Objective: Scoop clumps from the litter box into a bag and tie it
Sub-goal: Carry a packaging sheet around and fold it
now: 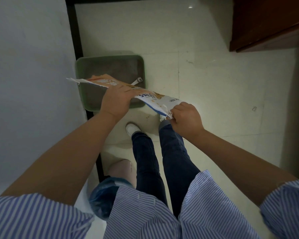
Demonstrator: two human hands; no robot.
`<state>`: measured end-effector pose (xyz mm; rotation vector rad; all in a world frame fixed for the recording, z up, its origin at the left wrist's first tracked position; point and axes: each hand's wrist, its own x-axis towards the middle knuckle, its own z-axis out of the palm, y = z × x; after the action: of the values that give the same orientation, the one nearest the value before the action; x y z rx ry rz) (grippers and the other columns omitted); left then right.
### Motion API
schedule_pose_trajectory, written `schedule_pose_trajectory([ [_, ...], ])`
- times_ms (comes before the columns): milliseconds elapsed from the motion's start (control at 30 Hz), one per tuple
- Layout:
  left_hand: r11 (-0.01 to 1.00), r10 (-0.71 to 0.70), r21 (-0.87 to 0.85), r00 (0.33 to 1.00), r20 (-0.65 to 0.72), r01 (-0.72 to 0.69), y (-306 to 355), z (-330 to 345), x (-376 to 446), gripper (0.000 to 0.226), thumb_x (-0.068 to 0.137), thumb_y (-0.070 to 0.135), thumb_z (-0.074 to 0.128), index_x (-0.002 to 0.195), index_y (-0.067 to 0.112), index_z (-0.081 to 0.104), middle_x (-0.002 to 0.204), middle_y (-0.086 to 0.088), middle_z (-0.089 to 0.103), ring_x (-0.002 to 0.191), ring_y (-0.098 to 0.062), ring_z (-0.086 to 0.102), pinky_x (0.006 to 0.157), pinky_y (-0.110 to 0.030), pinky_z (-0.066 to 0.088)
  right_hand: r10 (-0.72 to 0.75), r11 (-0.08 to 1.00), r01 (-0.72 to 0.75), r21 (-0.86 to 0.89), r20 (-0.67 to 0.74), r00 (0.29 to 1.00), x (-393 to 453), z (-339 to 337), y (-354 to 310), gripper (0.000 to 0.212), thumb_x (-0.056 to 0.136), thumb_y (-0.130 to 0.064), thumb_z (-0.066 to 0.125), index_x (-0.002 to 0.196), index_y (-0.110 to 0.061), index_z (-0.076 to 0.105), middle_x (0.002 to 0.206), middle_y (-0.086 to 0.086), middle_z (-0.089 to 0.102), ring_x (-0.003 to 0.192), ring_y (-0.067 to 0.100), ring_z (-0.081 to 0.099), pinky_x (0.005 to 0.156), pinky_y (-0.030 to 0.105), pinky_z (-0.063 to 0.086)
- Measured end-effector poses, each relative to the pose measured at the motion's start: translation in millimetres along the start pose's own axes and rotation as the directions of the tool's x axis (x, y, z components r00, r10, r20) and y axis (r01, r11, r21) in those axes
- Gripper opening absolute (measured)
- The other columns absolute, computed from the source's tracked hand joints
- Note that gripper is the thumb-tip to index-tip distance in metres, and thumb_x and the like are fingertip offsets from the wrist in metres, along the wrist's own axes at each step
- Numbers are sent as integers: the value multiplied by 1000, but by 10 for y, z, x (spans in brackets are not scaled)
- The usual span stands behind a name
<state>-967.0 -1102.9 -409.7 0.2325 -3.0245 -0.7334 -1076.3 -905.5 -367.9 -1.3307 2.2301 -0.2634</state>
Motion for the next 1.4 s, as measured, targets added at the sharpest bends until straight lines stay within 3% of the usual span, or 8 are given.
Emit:
schedule_pose_trajectory([
  [500,999,32,-45,997,67,-29,21,-79,-251,37,68,8,39,78,3,74,64,-15,69,53,-31,66,53,-38,56,43,998,-47,38,88,995,-33,-1,-329,19,51,-15,80,52,-3,65,48,9,63,43,25,59,42,19,39],
  [567,998,43,-59,994,98,-38,84,-53,-236,39,70,11,40,83,7,76,69,-12,72,56,-29,68,54,-35,56,100,992,-108,64,109,989,-20,-71,-411,21,74,-22,65,75,-1,69,68,13,69,62,29,65,52,26,45],
  [700,995,75,-70,992,99,-68,223,-34,-167,37,69,12,40,77,6,75,71,-11,73,59,-27,70,55,-36,56,252,967,-235,-95,481,840,138,-143,-485,29,95,-18,41,117,-5,55,117,10,60,108,24,56,82,28,42],
  [933,988,-131,-78,989,72,136,28,-133,-284,26,69,4,49,79,-3,73,74,-21,71,66,-35,68,66,-38,52,54,974,94,-205,618,784,317,-284,-307,32,92,-9,42,123,-5,51,122,11,56,108,26,56,83,31,45],
  [1067,838,-542,144,834,106,527,-389,-141,-430,31,82,-3,50,106,-1,69,103,-26,67,96,-43,60,84,-41,44,-349,860,469,-200,440,827,286,-296,-169,36,29,-9,89,58,-7,66,52,5,63,40,18,59,37,13,41],
  [1200,619,-777,308,620,108,722,-634,-215,-551,31,94,4,42,116,3,63,110,-26,61,102,-40,55,86,-41,38,-383,858,483,-174,410,828,304,-284,-10,40,15,-3,86,45,-8,60,40,3,56,28,18,50,32,9,34],
  [1300,688,-725,237,668,170,686,-578,-277,-448,29,94,0,42,114,-3,63,112,-28,60,104,-41,56,88,-43,40,-223,901,358,-244,446,867,234,-253,12,31,33,-12,90,51,-8,64,47,3,60,35,19,55,35,13,29],
  [1400,821,-570,157,802,180,549,-416,-311,-263,26,89,-4,47,108,-8,65,104,-31,62,97,-43,58,82,-46,43,103,936,92,-340,513,852,120,-113,66,22,84,-15,56,102,-5,63,99,9,66,88,25,62,61,25,34],
])
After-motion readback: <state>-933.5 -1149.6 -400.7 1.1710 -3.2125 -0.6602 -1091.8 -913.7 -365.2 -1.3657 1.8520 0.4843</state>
